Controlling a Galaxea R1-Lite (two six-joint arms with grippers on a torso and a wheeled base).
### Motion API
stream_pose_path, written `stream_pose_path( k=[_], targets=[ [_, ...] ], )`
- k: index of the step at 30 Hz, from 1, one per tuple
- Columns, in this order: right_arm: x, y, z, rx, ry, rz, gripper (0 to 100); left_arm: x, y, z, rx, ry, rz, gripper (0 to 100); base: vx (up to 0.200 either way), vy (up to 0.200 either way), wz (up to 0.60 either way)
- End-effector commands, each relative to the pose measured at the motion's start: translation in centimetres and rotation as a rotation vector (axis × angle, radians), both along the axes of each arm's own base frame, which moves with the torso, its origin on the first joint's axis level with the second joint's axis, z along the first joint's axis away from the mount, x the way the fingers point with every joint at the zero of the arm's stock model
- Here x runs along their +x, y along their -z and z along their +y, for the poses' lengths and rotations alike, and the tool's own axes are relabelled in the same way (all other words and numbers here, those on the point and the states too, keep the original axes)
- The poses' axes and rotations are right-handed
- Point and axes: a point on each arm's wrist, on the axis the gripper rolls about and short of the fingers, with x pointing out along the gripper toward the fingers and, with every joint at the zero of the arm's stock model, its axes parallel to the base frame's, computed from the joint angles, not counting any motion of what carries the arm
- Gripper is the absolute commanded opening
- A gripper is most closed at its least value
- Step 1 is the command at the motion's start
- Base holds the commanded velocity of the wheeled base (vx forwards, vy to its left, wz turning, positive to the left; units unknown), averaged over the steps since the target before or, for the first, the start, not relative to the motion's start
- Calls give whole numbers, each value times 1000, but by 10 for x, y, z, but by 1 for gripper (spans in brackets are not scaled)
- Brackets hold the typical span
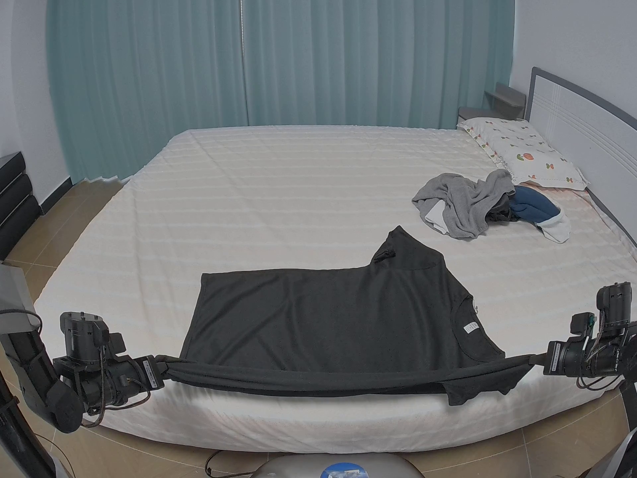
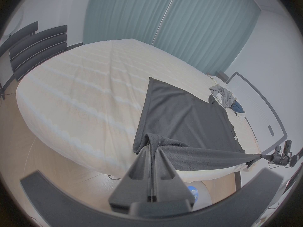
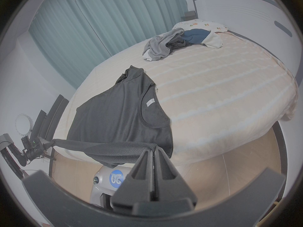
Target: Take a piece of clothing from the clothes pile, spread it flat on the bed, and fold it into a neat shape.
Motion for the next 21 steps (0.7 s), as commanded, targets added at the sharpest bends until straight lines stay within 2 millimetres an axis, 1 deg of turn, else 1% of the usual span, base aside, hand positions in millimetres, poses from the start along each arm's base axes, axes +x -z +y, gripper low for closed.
stream_pose_path(
  k=[1, 4, 6, 8, 10, 13, 20, 21],
  targets=[
    [-1, -1, 1, 3, -5, -4, 0, -3, -7, 0, -1, 5, -27, 0, 0, 0, 0],
    [-3, 0, 1, 4, -5, 5, 0, -5, -9, 0, 0, 6, -37, 0, 0, 0, 0],
    [-4, -1, 1, 3, -5, 1, 0, -10, -8, 0, 1, 10, -23, 0, 0, 0, 0],
    [-5, -2, 1, 2, -5, -5, 0, -10, -7, -1, 0, 12, -20, 0, 0, 0, 0],
    [-6, -6, 1, 2, -1, -28, 0, -8, -7, -2, -8, 14, -18, 0, 0, 0, 0],
    [-5, -6, 1, 2, -2, -24, 0, -3, -7, -4, -8, 22, -30, 0, 0, 0, 0],
    [10, 0, 2, 5, -15, -5, 0, 15, -5, -6, -16, 19, -48, 0, 0, 0, 0],
    [10, 0, 2, 5, -15, -5, 0, 15, -5, -6, -16, 19, -48, 0, 0, 0, 0]
  ],
)
